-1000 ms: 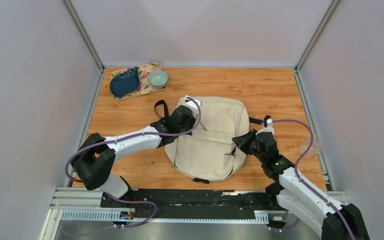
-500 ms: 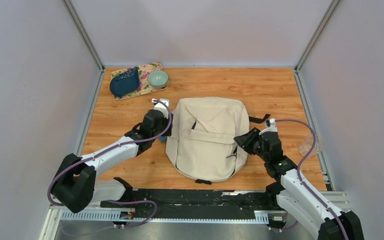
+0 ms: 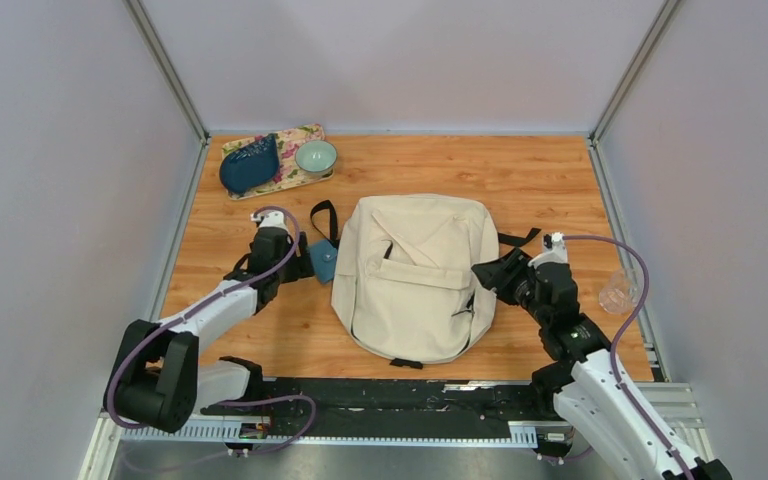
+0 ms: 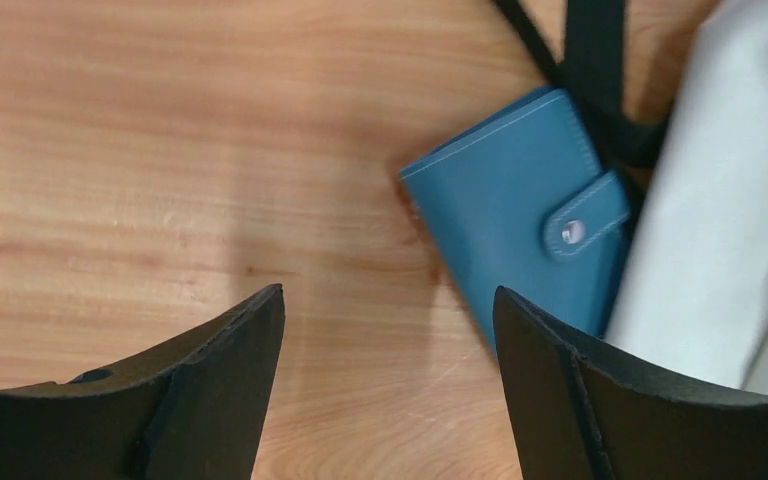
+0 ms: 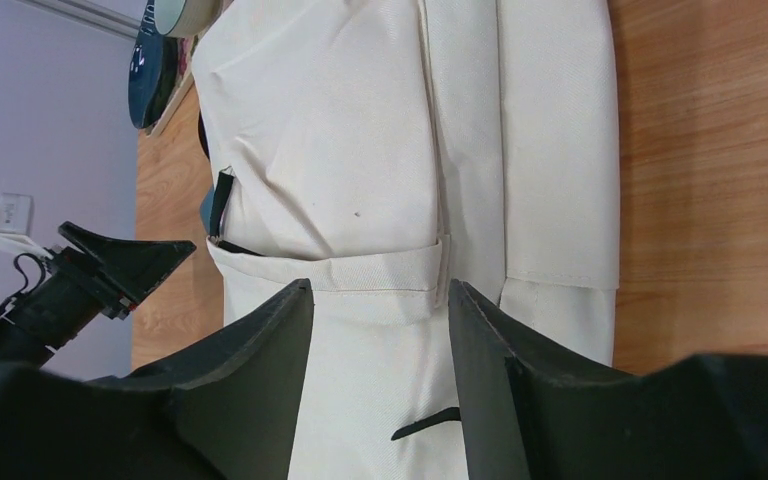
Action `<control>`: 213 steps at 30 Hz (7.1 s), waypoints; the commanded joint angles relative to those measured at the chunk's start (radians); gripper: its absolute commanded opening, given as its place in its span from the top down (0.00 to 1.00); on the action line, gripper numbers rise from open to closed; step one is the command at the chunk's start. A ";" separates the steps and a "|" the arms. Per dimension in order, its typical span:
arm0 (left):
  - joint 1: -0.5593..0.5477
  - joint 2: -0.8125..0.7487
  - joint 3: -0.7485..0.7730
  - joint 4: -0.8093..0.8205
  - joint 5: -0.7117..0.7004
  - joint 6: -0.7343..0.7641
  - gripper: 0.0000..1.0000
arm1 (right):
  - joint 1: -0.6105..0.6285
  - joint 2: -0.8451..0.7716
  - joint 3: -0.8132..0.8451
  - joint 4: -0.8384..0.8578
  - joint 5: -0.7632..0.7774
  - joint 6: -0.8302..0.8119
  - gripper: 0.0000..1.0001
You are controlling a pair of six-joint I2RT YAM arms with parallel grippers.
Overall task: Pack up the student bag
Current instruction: Unzip the student bag at the center of the board, then pick up the personal item from the center of the board, then place the personal item in the student bag.
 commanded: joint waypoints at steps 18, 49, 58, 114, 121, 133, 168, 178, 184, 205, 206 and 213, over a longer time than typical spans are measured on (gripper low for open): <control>0.071 0.289 0.012 0.185 0.315 -0.206 0.42 | -0.001 0.025 0.002 0.004 -0.041 0.034 0.45; 0.074 -0.213 -0.032 0.019 0.179 -0.100 1.00 | -0.001 0.037 0.036 0.076 -0.199 0.041 0.45; 0.074 -0.319 0.000 -0.010 0.294 -0.093 1.00 | 0.018 0.071 0.031 0.136 -0.257 0.055 0.44; -0.111 -0.063 -0.003 0.539 0.960 -0.387 0.68 | 0.320 0.493 0.149 0.672 -0.310 0.147 1.00; -0.111 -0.053 0.012 0.473 0.920 -0.346 0.32 | 0.318 0.355 0.143 0.497 -0.196 0.089 1.00; -0.277 0.016 0.274 0.106 0.631 -0.022 0.24 | 0.318 -0.153 0.089 -0.052 0.385 0.101 1.00; -0.512 0.628 0.807 -0.263 0.179 -0.205 0.45 | 0.318 -0.475 0.074 -0.326 0.461 0.136 1.00; -0.512 0.600 0.781 -0.238 0.174 -0.168 1.00 | 0.317 -0.466 0.033 -0.284 0.357 0.155 1.00; -0.510 0.530 0.787 -0.212 0.191 -0.145 1.00 | 0.318 -0.422 -0.052 -0.087 0.196 0.228 1.00; -0.446 0.321 0.660 -0.116 0.277 -0.168 1.00 | 0.343 0.028 -0.184 0.493 -0.127 0.489 1.00; -0.444 0.321 0.655 -0.113 0.283 -0.169 1.00 | 0.355 0.043 -0.178 0.487 -0.133 0.488 1.00; -0.423 0.309 0.632 -0.097 0.308 -0.178 1.00 | 0.401 0.022 -0.176 0.463 -0.127 0.485 1.00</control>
